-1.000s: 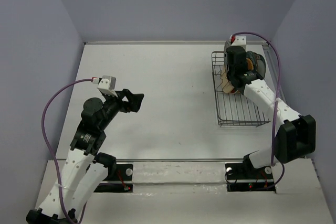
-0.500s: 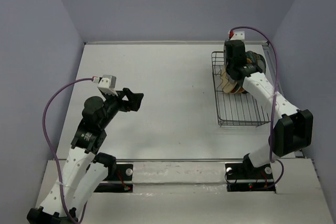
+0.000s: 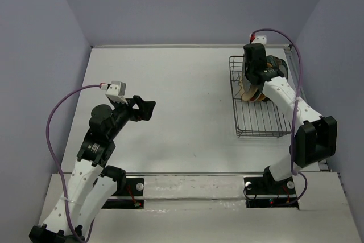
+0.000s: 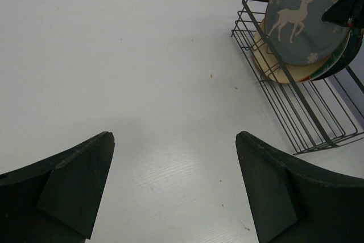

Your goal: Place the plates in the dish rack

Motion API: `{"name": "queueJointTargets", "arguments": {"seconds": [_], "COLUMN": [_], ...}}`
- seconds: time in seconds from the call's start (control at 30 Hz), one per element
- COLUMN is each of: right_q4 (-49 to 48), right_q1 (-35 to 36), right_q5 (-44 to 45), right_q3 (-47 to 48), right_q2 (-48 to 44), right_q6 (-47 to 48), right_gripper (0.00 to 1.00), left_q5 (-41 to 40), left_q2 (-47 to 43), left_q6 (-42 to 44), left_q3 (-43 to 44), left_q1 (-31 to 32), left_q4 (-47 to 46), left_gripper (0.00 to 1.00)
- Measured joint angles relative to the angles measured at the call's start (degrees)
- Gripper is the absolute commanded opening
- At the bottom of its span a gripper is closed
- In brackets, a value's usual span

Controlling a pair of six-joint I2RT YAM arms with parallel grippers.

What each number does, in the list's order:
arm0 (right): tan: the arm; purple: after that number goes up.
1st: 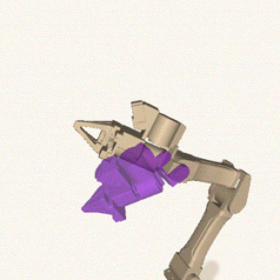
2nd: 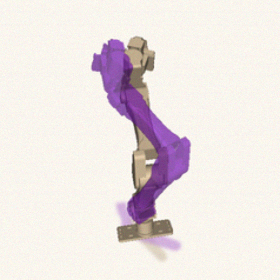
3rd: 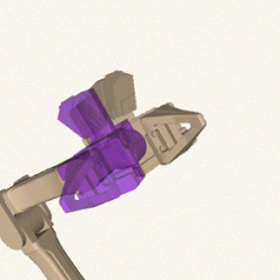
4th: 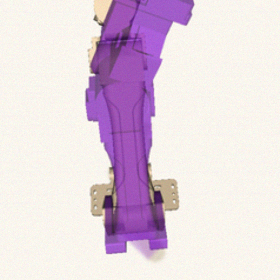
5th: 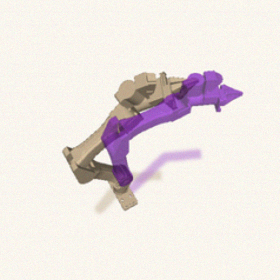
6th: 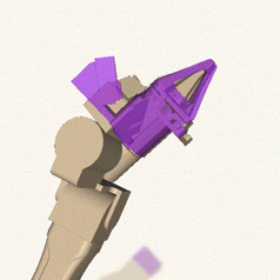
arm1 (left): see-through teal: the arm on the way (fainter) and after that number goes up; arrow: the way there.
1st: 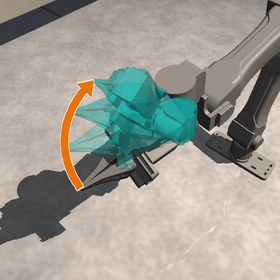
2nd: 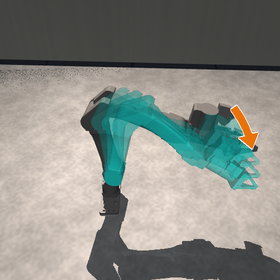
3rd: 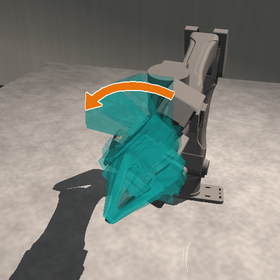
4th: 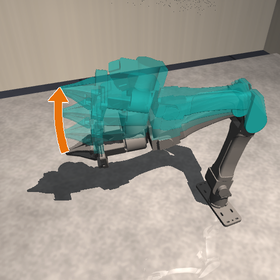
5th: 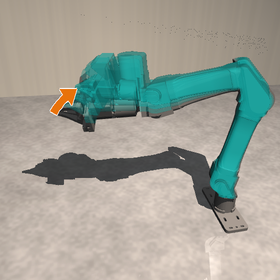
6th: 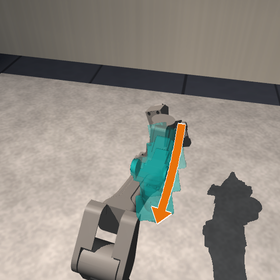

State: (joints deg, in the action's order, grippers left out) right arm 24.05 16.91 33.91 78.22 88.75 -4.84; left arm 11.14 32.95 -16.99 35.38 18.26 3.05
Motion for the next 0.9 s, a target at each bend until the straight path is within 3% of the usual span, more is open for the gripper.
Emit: {"name": "queueJointTargets", "arguments": {"seconds": [0.33,0.43,0.47,0.5,0.6,0.67,0.9], "right_q4": [-1.75,-1.99,-2.16,-2.86,-3.93,-4.83,-5.66], "right_q1": [-0.81,-0.72,-0.72,-0.79,-0.81,-0.72,-0.83], "right_q5": [-3.21,-4.76,-4.87,-5.33,-5.2,-6.08,-9.35], "right_q3": [-4.48,-6.95,-7.26,-7.41,-7.41,-7.39,-7.34], "right_q2": [0.0,0.63,0.83,0.96,0.33,-1.27,-11.3], "right_q6": [-4.83,-6.23,-6.97,-7.39,-8.39,-9.03,-9.2], "right_gripper": [0.09,0.26,0.36,0.56,0.8,0.87,0.9], "left_q5": [-0.02,0.0,0.02,0.02,0.0,0.0,0.0], "left_q2": [0.0,0.07,0.24,0.33,0.52,0.74,1.77], "left_q6": [0.0,0.0,0.0,0.0,0.0,0.0,-0.02], "left_q3": [0.0,0.0,0.0,0.0,0.0,0.0,0.0], "left_q1": [0.0,0.0,0.0,0.0,-0.02,-0.02,-0.2], "left_q4": [0.0,0.0,0.0,0.0,0.0,0.02,-0.02], "left_gripper": [0.99,0.99,0.99,0.99,0.99,0.99,0.99]}}
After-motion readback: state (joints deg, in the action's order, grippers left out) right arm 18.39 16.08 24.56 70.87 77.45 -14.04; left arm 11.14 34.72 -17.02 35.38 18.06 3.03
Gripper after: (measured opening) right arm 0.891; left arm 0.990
